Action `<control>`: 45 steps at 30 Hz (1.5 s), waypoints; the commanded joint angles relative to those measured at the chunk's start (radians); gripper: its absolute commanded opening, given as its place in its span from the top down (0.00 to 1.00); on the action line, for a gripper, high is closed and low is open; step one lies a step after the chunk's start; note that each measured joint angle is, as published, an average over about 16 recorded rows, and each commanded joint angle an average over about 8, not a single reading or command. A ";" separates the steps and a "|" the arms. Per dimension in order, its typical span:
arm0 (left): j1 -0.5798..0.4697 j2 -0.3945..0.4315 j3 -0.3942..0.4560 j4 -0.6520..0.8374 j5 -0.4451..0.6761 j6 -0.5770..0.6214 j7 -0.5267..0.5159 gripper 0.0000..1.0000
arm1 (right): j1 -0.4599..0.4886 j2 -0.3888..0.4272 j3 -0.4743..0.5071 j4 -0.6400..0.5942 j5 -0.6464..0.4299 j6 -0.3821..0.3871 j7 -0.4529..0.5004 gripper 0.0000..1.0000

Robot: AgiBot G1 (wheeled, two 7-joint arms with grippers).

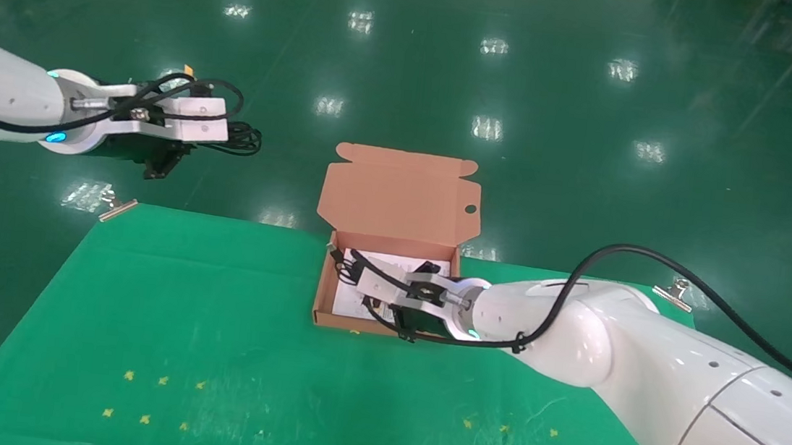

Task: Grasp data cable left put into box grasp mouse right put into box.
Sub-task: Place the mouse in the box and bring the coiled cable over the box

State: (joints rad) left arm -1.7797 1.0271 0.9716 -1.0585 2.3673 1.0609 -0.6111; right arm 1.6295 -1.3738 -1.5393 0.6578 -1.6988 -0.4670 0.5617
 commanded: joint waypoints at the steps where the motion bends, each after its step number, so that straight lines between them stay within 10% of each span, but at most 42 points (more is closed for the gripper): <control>1: 0.000 0.000 0.000 0.000 0.000 0.000 0.000 1.00 | -0.005 0.000 -0.001 0.001 0.009 0.003 -0.004 1.00; 14: 0.000 0.000 0.000 0.000 0.000 0.000 0.000 1.00 | 0.013 -0.002 -0.084 -0.007 -0.240 0.089 -0.048 1.00; 22: 0.000 0.000 0.000 0.000 0.000 0.000 0.000 1.00 | 0.001 -0.002 -0.087 0.006 -0.319 0.103 -0.012 0.01; 45: 0.028 0.018 0.001 0.000 -0.017 -0.024 0.000 1.00 | 0.014 0.037 -0.071 0.051 -0.299 0.107 -0.001 0.00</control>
State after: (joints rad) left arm -1.7486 1.0496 0.9736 -1.0553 2.3512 1.0310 -0.6095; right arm 1.6506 -1.3360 -1.6079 0.7082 -1.9965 -0.3600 0.5627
